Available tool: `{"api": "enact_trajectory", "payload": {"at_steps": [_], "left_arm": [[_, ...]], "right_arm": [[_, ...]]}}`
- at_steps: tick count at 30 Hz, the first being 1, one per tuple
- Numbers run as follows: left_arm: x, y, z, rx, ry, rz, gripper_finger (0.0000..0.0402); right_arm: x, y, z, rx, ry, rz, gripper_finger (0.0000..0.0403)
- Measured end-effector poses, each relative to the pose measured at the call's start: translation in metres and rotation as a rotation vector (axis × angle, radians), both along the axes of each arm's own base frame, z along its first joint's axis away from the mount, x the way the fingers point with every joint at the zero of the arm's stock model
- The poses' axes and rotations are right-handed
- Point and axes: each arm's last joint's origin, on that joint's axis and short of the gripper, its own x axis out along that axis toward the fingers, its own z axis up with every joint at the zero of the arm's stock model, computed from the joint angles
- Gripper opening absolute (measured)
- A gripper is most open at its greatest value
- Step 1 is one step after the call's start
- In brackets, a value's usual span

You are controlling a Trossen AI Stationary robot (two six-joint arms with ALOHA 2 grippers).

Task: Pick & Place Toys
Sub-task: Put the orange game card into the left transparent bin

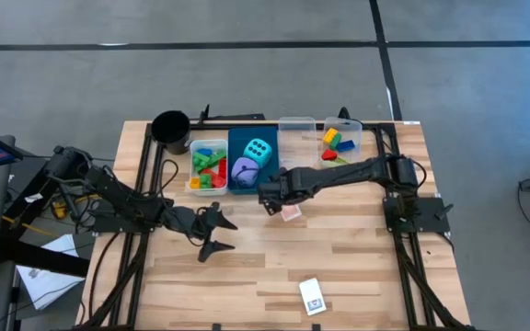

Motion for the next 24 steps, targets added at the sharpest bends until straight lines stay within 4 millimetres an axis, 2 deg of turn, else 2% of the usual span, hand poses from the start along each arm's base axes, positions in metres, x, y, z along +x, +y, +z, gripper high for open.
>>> {"api": "enact_trajectory", "payload": {"at_steps": [11,15,20,24], "left_arm": [[0.000,0.000,-0.001,0.023,0.011,-0.006,0.0301],[0.000,0.000,-0.001,0.023,0.011,-0.006,0.0301],[0.000,0.000,-0.001,0.021,0.011,-0.006,0.0301],[0.000,0.000,-0.001,0.020,0.011,-0.005,0.0301]], "right_arm": [[0.001,0.001,-0.001,0.060,-0.015,0.008,0.0372],[-0.002,-0.001,-0.012,0.062,0.004,0.001,0.0369],[-0.010,-0.011,-0.038,0.086,0.000,-0.059,0.0368],[-0.007,-0.006,-0.042,0.104,-0.044,-0.043,0.0368]]}}
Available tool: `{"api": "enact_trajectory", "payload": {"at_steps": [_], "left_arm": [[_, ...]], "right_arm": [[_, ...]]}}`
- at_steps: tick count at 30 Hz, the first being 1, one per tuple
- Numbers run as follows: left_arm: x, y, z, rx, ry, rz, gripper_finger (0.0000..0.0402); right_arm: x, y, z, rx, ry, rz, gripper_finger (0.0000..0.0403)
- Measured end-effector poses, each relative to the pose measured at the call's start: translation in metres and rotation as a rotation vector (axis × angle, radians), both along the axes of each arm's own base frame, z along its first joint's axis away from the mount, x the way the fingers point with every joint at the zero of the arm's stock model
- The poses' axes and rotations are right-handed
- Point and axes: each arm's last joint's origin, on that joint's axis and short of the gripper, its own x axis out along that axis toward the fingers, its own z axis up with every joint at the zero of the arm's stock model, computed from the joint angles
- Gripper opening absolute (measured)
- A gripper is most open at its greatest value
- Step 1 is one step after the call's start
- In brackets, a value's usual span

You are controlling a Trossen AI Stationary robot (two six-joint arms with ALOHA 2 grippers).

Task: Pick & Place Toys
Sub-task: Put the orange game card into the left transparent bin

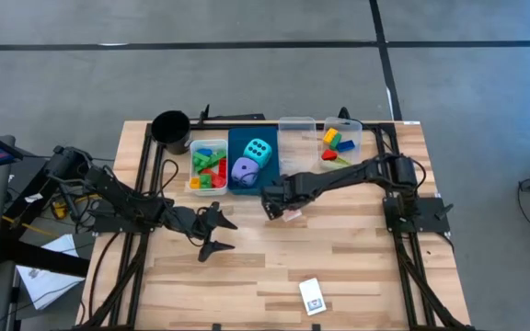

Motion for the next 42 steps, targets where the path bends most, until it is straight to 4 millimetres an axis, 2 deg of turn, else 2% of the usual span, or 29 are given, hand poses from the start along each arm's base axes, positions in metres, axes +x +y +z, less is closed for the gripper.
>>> {"api": "enact_trajectory", "payload": {"at_steps": [6,21,29,37,42], "left_arm": [[0.000,0.000,0.000,-0.001,0.000,0.000,0.0301],[0.000,0.000,0.000,-0.001,0.000,0.001,0.0301],[0.000,0.000,0.000,-0.001,0.000,0.000,0.0301],[0.000,0.000,0.000,-0.001,0.001,0.001,0.0301],[0.000,0.000,-0.001,-0.002,0.007,-0.005,0.0301]], "right_arm": [[0.006,0.006,0.001,0.020,-0.063,0.020,0.0368],[0.001,0.004,0.001,-0.031,-0.020,-0.016,0.0368],[0.002,0.010,0.001,-0.026,-0.030,-0.025,0.0368],[0.008,0.015,-0.022,-0.039,0.010,-0.011,0.0368],[0.008,0.016,-0.027,-0.029,0.020,-0.040,0.0368]]}}
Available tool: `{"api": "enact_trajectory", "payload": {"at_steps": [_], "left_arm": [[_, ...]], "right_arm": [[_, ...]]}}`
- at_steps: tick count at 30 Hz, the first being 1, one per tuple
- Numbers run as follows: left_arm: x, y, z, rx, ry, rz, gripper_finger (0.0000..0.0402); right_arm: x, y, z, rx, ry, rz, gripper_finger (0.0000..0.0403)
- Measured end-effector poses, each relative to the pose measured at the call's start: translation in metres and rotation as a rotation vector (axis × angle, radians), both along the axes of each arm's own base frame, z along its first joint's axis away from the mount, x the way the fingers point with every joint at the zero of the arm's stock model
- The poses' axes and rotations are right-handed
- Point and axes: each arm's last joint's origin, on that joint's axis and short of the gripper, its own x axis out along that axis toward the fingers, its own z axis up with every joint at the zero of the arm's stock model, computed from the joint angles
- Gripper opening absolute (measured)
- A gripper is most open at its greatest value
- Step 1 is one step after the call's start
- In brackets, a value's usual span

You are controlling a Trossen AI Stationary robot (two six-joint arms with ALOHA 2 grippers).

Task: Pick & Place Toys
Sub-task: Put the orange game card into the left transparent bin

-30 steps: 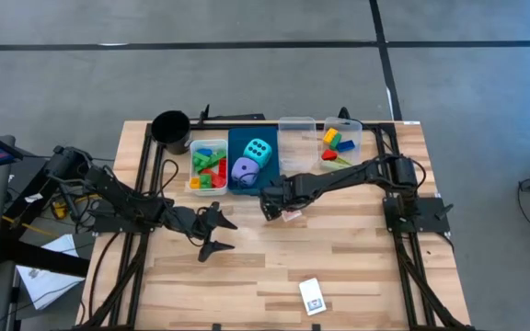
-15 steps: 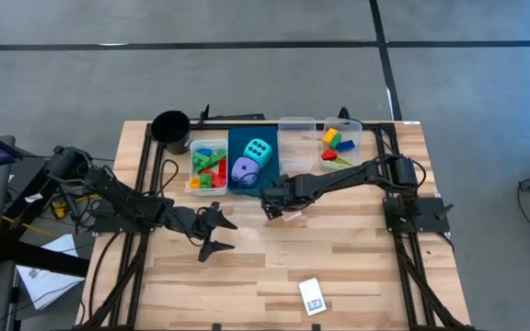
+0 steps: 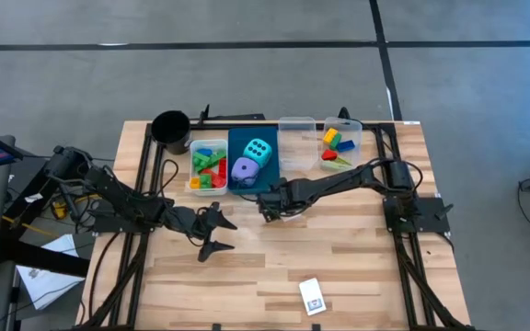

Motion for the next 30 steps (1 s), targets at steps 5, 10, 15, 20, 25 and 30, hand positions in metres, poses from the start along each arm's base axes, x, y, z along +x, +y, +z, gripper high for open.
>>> {"api": "enact_trajectory", "payload": {"at_steps": [5,10,15,20,25,30], "left_arm": [[0.000,0.000,0.000,0.000,0.000,-0.002,0.0301],[0.000,0.000,0.000,0.000,0.001,-0.002,0.0301],[0.000,0.000,0.000,0.000,0.001,-0.002,0.0301],[0.000,0.000,0.000,0.000,0.001,-0.002,0.0301],[0.000,0.000,0.000,0.000,0.001,-0.002,0.0301],[0.000,-0.001,0.000,-0.011,0.004,-0.020,0.0301]], "right_arm": [[0.003,0.001,0.008,-0.012,0.031,-0.006,0.0360],[0.011,0.001,0.022,-0.025,0.038,0.010,0.0338],[0.015,0.001,0.031,-0.047,0.017,0.035,0.0324],[0.014,0.001,0.031,-0.049,0.021,0.035,0.0322],[0.013,0.000,0.031,-0.068,0.033,0.035,0.0322],[0.012,-0.004,0.030,-0.075,0.053,0.026,0.0322]]}}
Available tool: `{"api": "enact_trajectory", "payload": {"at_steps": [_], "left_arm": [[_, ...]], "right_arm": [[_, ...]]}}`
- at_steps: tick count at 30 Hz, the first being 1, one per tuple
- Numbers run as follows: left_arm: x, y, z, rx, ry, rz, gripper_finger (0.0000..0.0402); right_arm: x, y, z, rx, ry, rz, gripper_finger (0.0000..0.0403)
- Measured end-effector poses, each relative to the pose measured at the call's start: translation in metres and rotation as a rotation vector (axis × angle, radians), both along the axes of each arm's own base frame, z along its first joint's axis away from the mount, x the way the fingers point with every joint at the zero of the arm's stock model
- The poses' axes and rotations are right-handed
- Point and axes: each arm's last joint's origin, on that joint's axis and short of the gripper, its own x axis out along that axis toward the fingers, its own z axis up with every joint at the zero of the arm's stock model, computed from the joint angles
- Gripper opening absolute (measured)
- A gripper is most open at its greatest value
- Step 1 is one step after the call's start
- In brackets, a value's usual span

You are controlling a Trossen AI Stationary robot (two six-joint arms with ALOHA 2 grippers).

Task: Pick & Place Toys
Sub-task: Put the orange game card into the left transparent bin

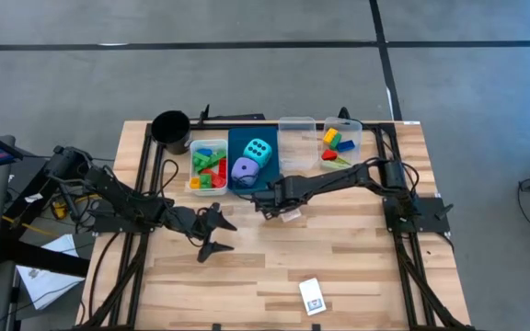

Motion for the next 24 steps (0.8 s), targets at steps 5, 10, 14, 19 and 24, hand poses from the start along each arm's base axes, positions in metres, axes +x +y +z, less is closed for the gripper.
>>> {"api": "enact_trajectory", "payload": {"at_steps": [5,10,14,19,24], "left_arm": [[-0.0001,-0.0002,0.0000,-0.002,0.001,-0.006,0.0301],[0.0000,-0.0002,0.0000,-0.002,0.001,-0.006,0.0301],[-0.0001,-0.0002,0.0000,-0.002,0.001,-0.006,0.0301],[0.0000,-0.0002,0.0000,-0.002,0.001,-0.006,0.0301],[-0.0001,-0.0004,0.0000,-0.008,0.002,-0.008,0.0301]], "right_arm": [[-0.0006,0.0003,-0.0005,0.001,0.006,-0.002,0.0322],[-0.0009,0.0013,-0.0006,0.005,0.008,-0.003,0.0322],[-0.0006,0.0018,-0.0027,0.026,-0.001,-0.003,0.0322],[0.0000,0.0027,-0.0038,0.054,-0.005,0.007,0.0322],[0.0039,0.0055,-0.0034,0.056,-0.040,0.039,0.0337]]}}
